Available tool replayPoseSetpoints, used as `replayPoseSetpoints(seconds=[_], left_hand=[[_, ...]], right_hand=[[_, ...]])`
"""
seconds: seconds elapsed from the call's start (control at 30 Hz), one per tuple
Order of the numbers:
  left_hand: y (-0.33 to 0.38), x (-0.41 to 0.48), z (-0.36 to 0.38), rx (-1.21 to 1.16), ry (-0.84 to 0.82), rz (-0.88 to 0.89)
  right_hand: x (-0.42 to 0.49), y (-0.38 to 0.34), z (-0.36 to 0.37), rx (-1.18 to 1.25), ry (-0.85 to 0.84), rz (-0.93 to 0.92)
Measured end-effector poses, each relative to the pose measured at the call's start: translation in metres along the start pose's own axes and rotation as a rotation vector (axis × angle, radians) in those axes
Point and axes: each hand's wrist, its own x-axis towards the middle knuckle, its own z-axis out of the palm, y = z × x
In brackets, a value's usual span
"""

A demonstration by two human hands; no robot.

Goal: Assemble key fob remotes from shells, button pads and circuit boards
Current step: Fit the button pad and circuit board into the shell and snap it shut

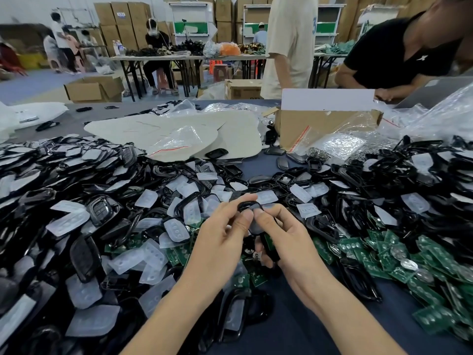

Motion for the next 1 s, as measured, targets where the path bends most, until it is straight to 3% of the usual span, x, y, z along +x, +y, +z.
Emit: replayPoseSetpoints(seconds=[0.77, 1.0], left_hand=[[-0.008, -0.0009, -0.0057, 0.151, -0.058, 0.083], [-0.0051, 0.0015, -0.0044, 0.073, 0.07, 0.015]], right_hand=[[0.0008, -0.0023, 0.0014, 0.055, -0.03, 0.064], [-0.0032, -0.0021, 0.0001, -0.219, -0.051, -0.119]])
